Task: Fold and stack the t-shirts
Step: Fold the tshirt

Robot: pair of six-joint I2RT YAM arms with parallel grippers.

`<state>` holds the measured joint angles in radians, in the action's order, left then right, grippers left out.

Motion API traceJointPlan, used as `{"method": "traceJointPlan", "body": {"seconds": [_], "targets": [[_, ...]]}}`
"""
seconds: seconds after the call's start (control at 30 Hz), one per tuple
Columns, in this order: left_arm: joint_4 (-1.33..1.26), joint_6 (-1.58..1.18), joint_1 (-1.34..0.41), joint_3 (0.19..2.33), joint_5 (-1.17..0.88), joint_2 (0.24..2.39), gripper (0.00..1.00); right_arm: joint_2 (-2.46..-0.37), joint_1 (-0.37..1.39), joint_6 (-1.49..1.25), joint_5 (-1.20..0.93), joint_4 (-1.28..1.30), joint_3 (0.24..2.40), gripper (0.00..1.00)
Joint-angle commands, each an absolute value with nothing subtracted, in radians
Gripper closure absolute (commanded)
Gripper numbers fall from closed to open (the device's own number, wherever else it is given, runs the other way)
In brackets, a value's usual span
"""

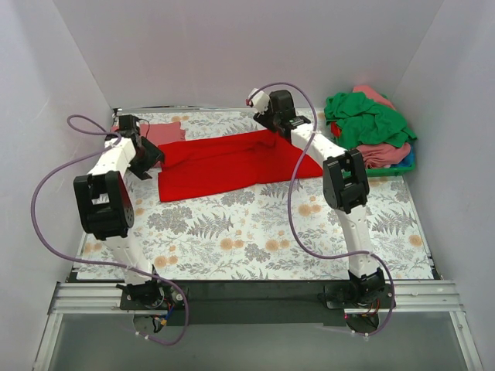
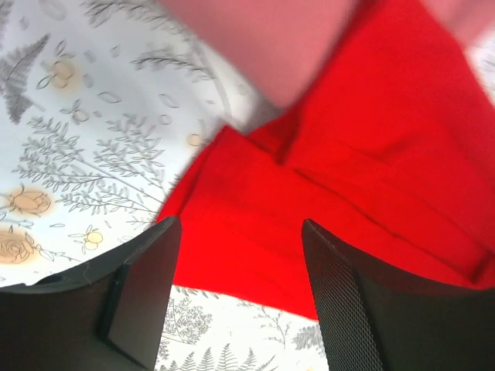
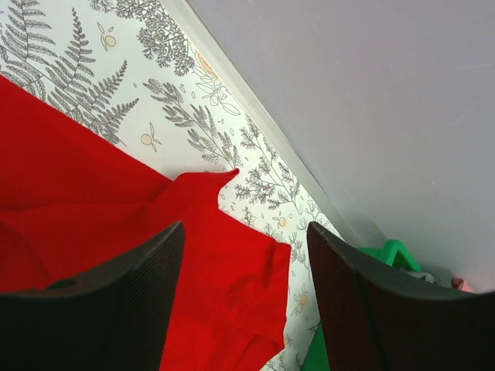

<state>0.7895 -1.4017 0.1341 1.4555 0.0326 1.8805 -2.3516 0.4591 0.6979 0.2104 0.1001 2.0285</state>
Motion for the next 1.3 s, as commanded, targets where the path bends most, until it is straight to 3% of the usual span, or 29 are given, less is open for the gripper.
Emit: {"method": "traceJointPlan", "body": {"seconds": [0.0,0.07,0.17,0.2,0.3,0.47,0.67,0.93,1.27], "targets": [[0.649,-1.244,0.141,1.421,-0.062,1.711,0.37,-2.246,0.440,0.638,0.212,0.041,1.991,0.30],[0.597,-1.201,0.141,1.355,-0.130,1.608,0.36,-2.147,0.416,0.611,0.161,0.069,1.880,0.32],[0.525,-1.190,0.141,1.205,-0.248,1.487,0.25,-2.025,0.348,0.577,-0.149,0.292,1.784,0.32],[0.528,-1.190,0.140,1.134,-0.255,1.464,0.25,-1.996,0.330,0.630,-0.345,0.439,1.757,0.32],[0.557,-1.213,0.137,1.028,-0.290,1.384,0.25,-1.886,0.285,0.749,-0.506,0.607,1.597,0.26],[0.571,-1.287,0.097,0.844,-0.269,1.333,0.25,-1.740,0.261,0.969,-0.421,0.638,1.306,0.22],[0.640,-1.423,0.031,0.873,-0.054,1.439,0.26,-1.770,0.259,1.069,-0.356,0.554,1.266,0.23],[0.598,-1.517,0.029,0.926,0.044,1.555,0.27,-1.879,0.271,1.042,-0.295,0.474,1.328,0.25],[0.609,-1.572,0.031,1.009,0.133,1.706,0.47,-1.896,0.282,1.045,-0.305,0.425,1.316,0.29]]}}
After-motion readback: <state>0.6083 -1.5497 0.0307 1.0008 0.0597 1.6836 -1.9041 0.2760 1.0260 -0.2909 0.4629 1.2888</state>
